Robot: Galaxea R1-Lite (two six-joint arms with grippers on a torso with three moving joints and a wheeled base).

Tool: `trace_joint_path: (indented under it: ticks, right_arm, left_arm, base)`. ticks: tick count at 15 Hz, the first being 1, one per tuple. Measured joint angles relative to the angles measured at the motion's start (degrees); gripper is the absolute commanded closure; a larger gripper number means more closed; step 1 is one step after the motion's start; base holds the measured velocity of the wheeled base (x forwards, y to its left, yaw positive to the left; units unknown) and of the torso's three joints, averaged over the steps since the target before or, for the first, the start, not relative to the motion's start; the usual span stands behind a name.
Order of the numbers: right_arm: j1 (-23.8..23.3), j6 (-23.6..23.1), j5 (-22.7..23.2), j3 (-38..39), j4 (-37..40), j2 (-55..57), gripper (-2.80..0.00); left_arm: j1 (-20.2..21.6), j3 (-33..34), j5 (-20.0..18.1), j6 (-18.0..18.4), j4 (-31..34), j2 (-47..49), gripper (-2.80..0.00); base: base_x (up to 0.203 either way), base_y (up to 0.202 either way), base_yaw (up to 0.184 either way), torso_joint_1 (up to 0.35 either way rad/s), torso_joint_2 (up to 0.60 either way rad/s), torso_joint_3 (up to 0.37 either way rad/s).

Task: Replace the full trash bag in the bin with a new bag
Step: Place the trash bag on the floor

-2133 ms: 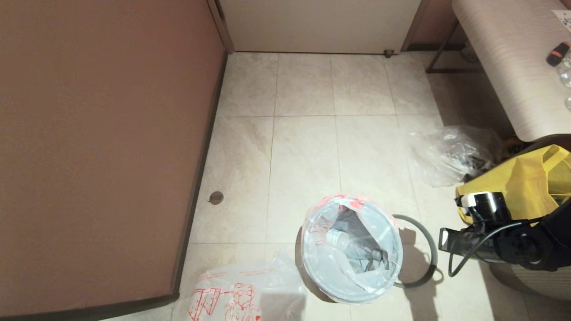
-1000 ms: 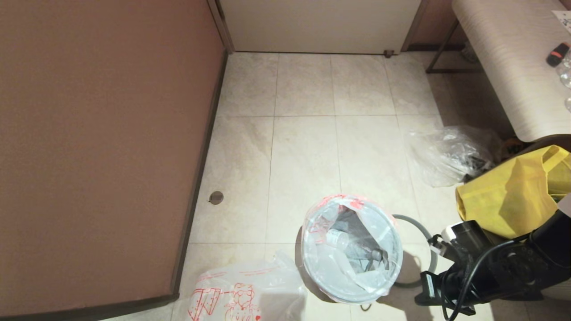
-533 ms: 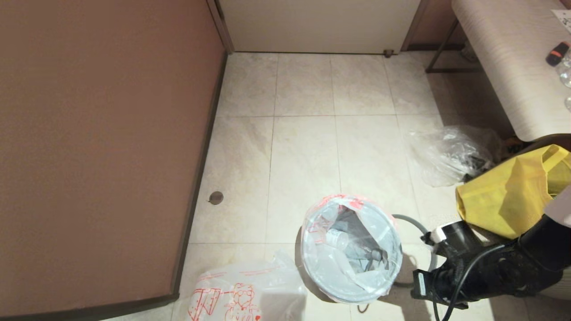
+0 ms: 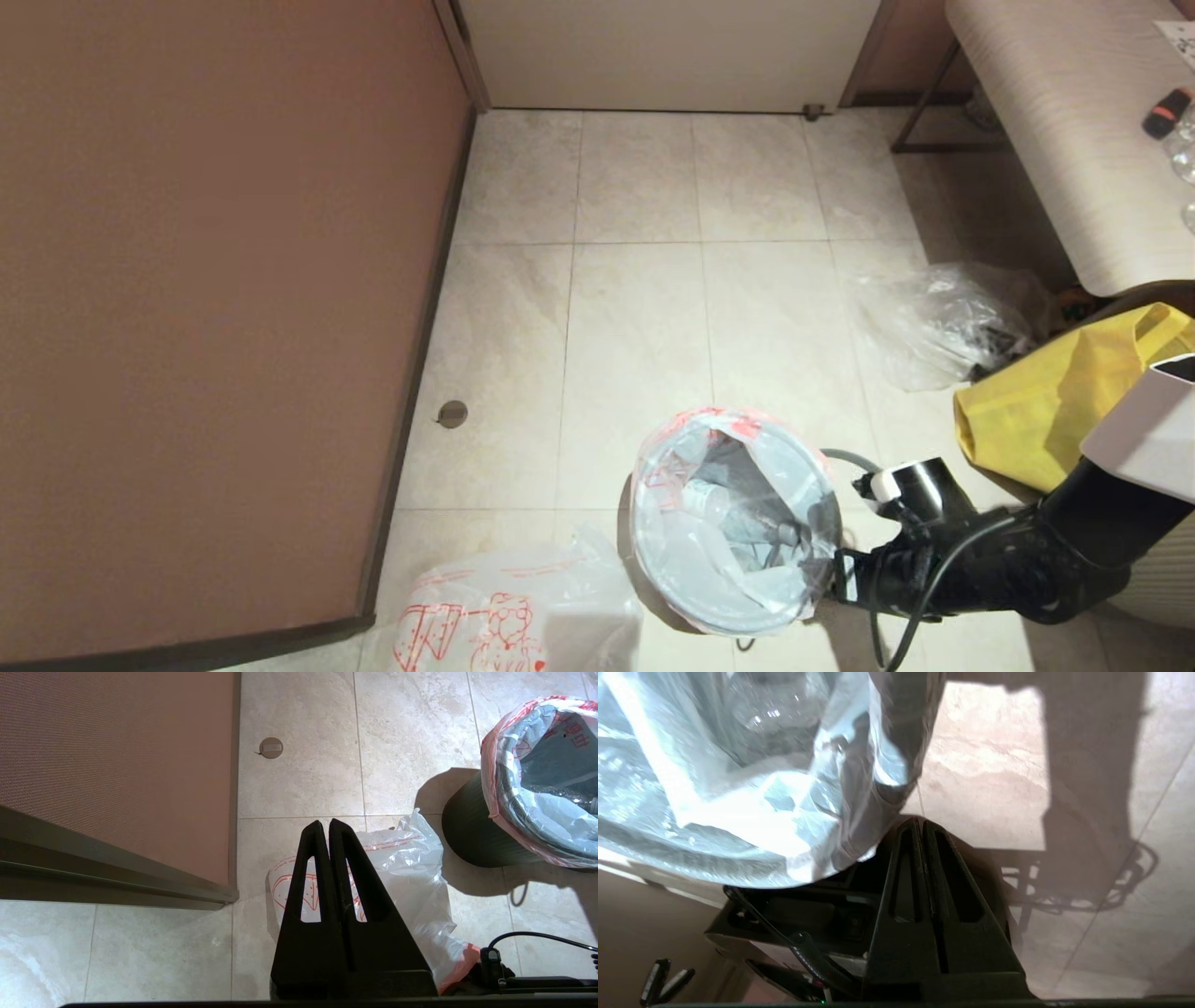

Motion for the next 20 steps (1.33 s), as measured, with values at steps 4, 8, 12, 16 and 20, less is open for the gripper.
trace_joint_path:
  ticks: [4,8,12,16,20]
  right_arm:
    - [0.73,3.42,0.28,0.13,-4.67,-0.73,0.0]
    - [1.58,8.11,0.26,0.95,-13.52,-1.49,0.0]
    - [1.85,8.46,0.06,3.74,-19.03,-1.97,0.0]
    - [3.02,8.46,-0.2,3.49,-4.21,-1.1,0.0]
    - [5.46,10.27,-1.32,3.36,-2.98,-0.73,-2.8]
  left_arm:
    - [0.0,0.0,0.0,0.0,0.0,0.0,0.0]
    - [0.0,0.0,0.02,0.0,0.0,0.0,0.0]
    - [0.0,0.0,-0.02,-0.02,0.0,0.0,0.0]
    - [0.0,-0.02,0.01,-0.03,-0.02,0.0,0.0]
    - [0.0,-0.02,0.0,-0.02,0.0,0.0,0.0]
  base:
    - [0.0,0.0,0.0,0.0,0.0,0.0]
    - [0.0,0.0,0.0,0.0,0.0,0.0]
    - [0.0,0.0,0.0,0.0,0.0,0.0]
    - [0.0,0.0,0.0,0.0,0.0,0.0]
    - [0.0,0.0,0.0,0.0,0.0,0.0]
